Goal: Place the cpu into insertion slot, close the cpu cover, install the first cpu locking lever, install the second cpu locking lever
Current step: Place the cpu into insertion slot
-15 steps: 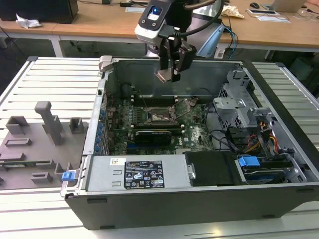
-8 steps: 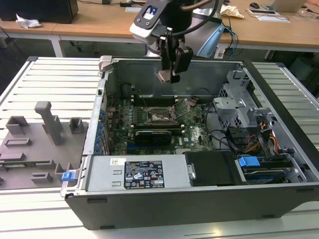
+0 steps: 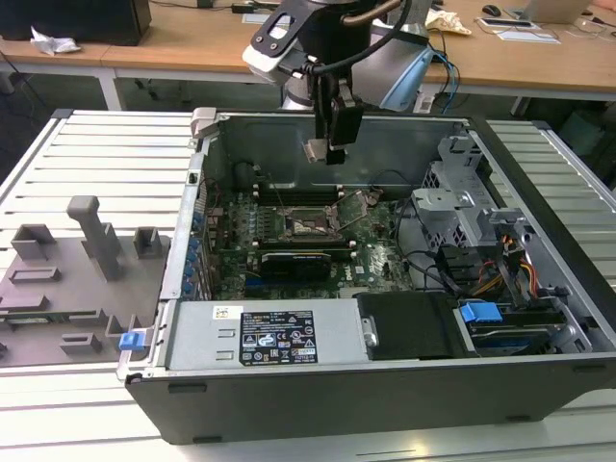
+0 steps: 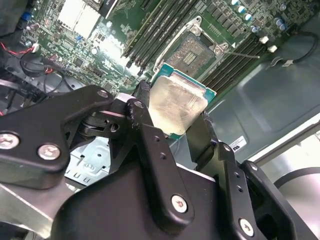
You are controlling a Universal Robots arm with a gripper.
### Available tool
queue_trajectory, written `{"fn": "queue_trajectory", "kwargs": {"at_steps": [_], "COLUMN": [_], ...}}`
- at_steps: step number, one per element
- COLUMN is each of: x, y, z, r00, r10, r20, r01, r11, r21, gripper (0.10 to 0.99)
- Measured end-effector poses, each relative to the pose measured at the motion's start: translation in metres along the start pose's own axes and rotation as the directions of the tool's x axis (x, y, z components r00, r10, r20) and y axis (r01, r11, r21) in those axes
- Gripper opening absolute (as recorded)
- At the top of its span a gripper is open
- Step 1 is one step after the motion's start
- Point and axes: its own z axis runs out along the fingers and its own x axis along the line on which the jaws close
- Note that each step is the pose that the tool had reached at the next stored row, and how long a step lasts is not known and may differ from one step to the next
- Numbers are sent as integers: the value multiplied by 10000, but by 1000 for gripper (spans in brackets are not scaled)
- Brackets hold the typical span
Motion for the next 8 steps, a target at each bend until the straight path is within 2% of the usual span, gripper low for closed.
{"fn": "queue_trajectory", "kwargs": {"at_steps": [6,8], "x": [-2,-2], "y": [-1,-4], "z": [56,105], "r00": [10000,9998], "r10": [3,182], "r20": [29,47], "r01": [-3,-182], "r11": [10000,9998], "r21": [6,4], "gripper": [537,537]}}
